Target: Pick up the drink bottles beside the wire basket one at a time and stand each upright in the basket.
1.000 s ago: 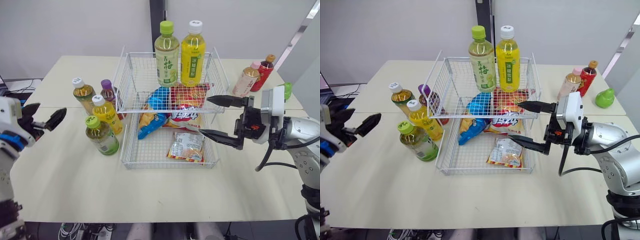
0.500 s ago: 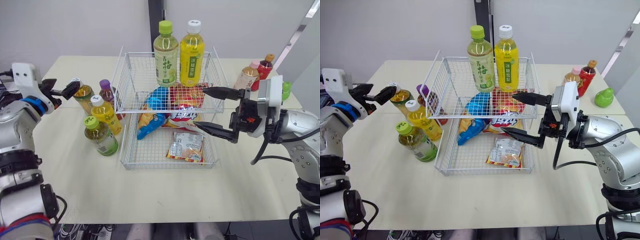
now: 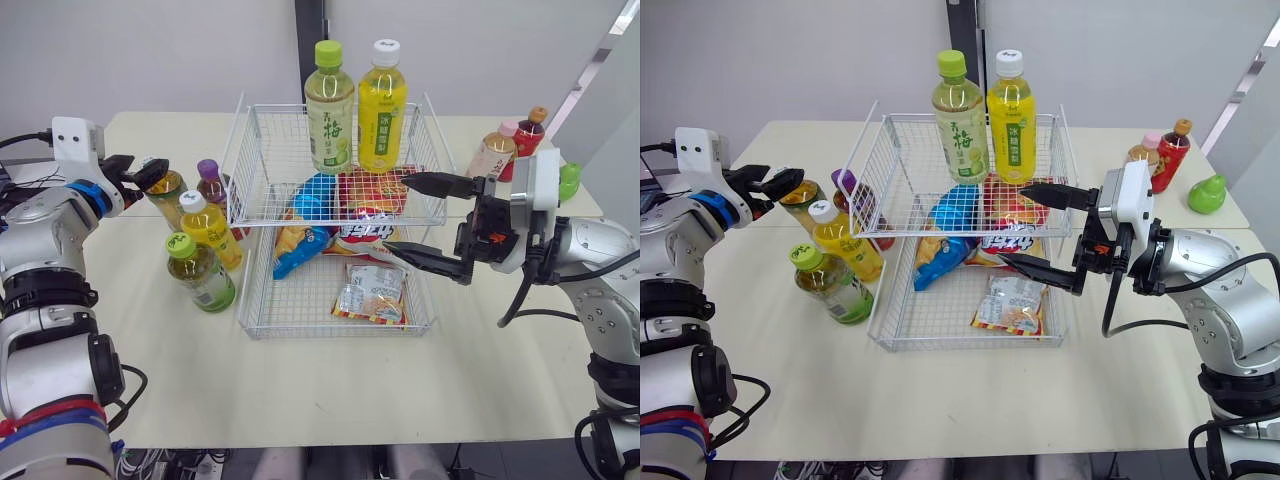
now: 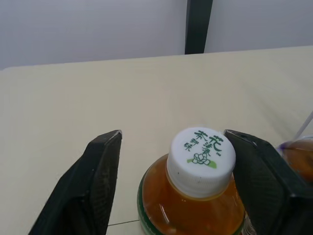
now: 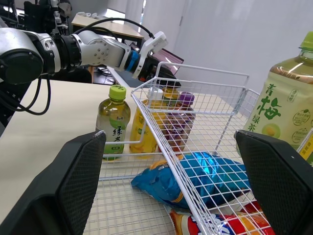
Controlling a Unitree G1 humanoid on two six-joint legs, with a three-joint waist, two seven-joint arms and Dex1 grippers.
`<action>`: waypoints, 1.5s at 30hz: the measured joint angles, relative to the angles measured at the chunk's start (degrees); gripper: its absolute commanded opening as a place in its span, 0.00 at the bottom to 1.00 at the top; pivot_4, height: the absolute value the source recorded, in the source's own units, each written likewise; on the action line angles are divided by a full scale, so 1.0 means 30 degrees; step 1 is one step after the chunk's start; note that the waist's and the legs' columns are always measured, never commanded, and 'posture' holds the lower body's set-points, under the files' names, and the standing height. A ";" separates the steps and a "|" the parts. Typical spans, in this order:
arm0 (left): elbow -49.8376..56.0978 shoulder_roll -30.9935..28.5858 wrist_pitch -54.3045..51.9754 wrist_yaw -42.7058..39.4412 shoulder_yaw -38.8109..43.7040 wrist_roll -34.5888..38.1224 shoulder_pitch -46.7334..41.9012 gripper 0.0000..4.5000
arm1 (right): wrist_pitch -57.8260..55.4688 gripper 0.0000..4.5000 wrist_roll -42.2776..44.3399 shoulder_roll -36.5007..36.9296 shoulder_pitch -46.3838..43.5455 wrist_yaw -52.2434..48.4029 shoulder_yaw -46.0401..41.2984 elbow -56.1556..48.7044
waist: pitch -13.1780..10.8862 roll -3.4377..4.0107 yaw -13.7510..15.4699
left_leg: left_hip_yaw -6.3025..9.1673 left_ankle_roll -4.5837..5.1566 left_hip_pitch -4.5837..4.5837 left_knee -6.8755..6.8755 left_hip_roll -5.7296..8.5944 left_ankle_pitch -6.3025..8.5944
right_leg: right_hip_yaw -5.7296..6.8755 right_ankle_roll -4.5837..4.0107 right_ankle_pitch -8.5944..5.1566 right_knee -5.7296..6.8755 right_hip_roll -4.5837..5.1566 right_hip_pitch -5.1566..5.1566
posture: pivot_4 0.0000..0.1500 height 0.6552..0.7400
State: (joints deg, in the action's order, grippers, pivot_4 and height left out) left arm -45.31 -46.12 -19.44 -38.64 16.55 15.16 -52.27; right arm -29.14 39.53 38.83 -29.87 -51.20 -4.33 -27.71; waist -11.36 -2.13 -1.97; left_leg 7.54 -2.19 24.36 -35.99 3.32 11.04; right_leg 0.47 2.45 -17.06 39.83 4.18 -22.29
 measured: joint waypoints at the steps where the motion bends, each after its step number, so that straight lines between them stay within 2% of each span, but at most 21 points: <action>1: -0.0409 0.0013 0.0167 -0.0204 -0.0149 -0.0081 -0.0164 0.62 | 0.0000 1.00 0.0000 0.0000 0.0000 0.0005 0.0000 0.0000 | 0.0000 0.0000 0.0008 | 0.0002 0.0000 0.0000 -0.0001 0.0001 0.0000 | 0.0002 0.0000 0.0000 0.0004 0.0000 0.0001 | 1.00 1.00; 6: -0.0909 0.0085 0.0476 -0.0527 -0.0286 -0.0175 -0.0293 0.30 | -0.0001 1.00 0.0001 0.0000 0.0004 0.0011 -0.0001 -0.0001 | 0.0000 0.0000 0.0004 | 0.0001 0.0000 0.0000 -0.0001 0.0000 0.0000 | 0.0001 0.0000 0.0000 0.0005 0.0000 0.0000 | 1.00 1.00; 15: -0.0103 -0.0445 0.0045 -0.1040 -0.0256 -0.0065 0.0302 0.30 | 0.0027 1.00 -0.0027 0.0001 0.0134 0.0023 -0.0016 -0.0038 | -0.0001 -0.0001 -0.0069 | 0.0002 0.0000 0.0005 0.0003 -0.0007 0.0000 | -0.0001 0.0000 0.0000 0.0004 -0.0004 -0.0013 | 1.00 1.00; 22: 0.3193 -0.2565 -0.1921 -0.2306 0.0955 0.1173 0.2035 0.30 | 0.0058 1.00 -0.0027 -0.0015 0.0241 0.0152 -0.0064 -0.0139 | -0.0006 -0.0009 -0.0129 | 0.0019 -0.0002 0.0018 0.0003 -0.0020 -0.0001 | 0.0011 -0.0002 -0.0001 0.0000 -0.0011 -0.0018 | 1.00 1.00; 29: 0.4937 -0.5153 -0.4149 -0.4498 0.1521 0.2553 0.1407 0.30 | 0.0464 1.00 -0.0538 -0.0072 0.0257 0.0206 0.0003 -0.0095 | -0.0007 -0.0009 -0.0071 | 0.0014 -0.0001 0.0020 0.0000 -0.0012 0.0000 | 0.0020 0.0000 -0.0002 -0.0007 -0.0013 -0.0011 | 1.00 1.00; 33: 0.4733 -0.6155 -0.5764 -0.6172 0.0170 0.2802 -0.1683 0.30 | 0.0645 1.00 -0.0917 -0.0277 0.0228 0.0242 0.0346 0.0321 | -0.0014 -0.0077 0.0062 | -0.0002 -0.0012 0.0049 -0.0020 -0.0010 -0.0007 | 0.0067 0.0001 -0.0002 -0.0011 -0.0038 -0.0009 | 1.00 1.00; 37: 0.2975 -0.6340 -0.6308 -0.7805 -0.2246 0.1974 -0.7595 0.30 | 0.0679 1.00 -0.1222 -0.0448 0.0238 0.0191 0.0671 0.0594 | -0.0014 -0.0079 0.0028 | -0.0034 -0.0012 0.0057 -0.0015 0.0002 -0.0007 | 0.0056 0.0010 -0.0007 -0.0013 -0.0038 -0.0008 | 1.00 1.00; 40: 0.1339 -0.5431 -0.7207 -0.9390 -0.4028 0.1283 -1.1312 0.30 | 0.0772 1.00 -0.1526 -0.0582 0.0472 0.0195 0.0970 0.0628 | -0.0019 -0.0061 0.0002 | -0.0058 -0.0010 0.0050 -0.0012 0.0009 -0.0007 | 0.0045 0.0094 -0.0058 0.0009 -0.0034 -0.0008 | 1.00 1.00; 45: -0.0901 -0.3574 -0.7662 -1.1070 -0.5560 0.0411 -1.3770 0.30 | 0.0804 1.00 -0.1674 -0.0869 0.0828 0.0509 0.1110 0.0503 | -0.0028 -0.0053 -0.0150 | -0.0050 -0.0009 0.0048 -0.0012 -0.0005 -0.0009 | 0.0046 0.0101 -0.0063 0.0025 -0.0040 -0.0020 | 1.00 1.00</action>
State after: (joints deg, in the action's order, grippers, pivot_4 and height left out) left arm -48.01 -56.84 -42.43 -71.85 -0.13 16.40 -93.58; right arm -26.73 34.50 36.22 -27.38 -49.67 -1.00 -26.20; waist -11.45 -2.29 -2.42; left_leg 7.39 -2.22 24.51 -36.02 3.30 11.02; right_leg 0.61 2.75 -17.25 39.90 4.06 -22.35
